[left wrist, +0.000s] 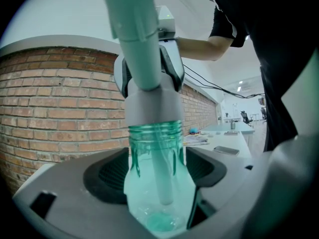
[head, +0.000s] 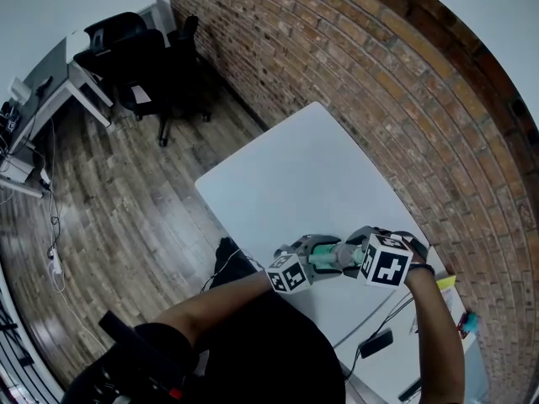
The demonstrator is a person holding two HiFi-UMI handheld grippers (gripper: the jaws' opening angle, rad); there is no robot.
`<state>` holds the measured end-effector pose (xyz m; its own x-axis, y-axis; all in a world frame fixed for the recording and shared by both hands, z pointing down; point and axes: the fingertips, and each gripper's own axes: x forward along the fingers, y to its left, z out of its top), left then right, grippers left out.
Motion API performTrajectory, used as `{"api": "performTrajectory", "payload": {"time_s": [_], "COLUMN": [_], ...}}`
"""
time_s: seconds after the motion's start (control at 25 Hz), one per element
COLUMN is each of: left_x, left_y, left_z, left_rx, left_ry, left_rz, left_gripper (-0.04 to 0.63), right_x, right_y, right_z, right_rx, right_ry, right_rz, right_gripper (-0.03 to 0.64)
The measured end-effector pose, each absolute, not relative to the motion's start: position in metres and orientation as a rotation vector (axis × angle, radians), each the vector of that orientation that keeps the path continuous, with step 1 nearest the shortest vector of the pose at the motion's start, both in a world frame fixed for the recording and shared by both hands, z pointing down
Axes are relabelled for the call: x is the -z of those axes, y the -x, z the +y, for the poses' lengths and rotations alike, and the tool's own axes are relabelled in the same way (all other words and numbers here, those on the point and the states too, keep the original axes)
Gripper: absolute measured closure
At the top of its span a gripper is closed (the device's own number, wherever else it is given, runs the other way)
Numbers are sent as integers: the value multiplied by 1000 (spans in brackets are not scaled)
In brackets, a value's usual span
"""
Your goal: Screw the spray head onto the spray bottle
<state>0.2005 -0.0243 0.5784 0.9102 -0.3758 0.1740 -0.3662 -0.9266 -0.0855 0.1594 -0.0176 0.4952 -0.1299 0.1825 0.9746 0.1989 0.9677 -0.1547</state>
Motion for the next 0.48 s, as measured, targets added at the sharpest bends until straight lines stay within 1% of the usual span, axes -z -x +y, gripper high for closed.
{"api": "performTrajectory", "payload": {"time_s": [0.48], "left_x": [-579], "left_y": [-200], "left_z": [-23], "left_rx": [288], "left_ry": [3019], "left_rz": [590], "left_gripper": [244], "right_x": [-496], "right_y": [-160], "right_z": [-23], "right_rx": [-192], "right_ry": [62], "right_rz": [-1767], "right_gripper": [357]}}
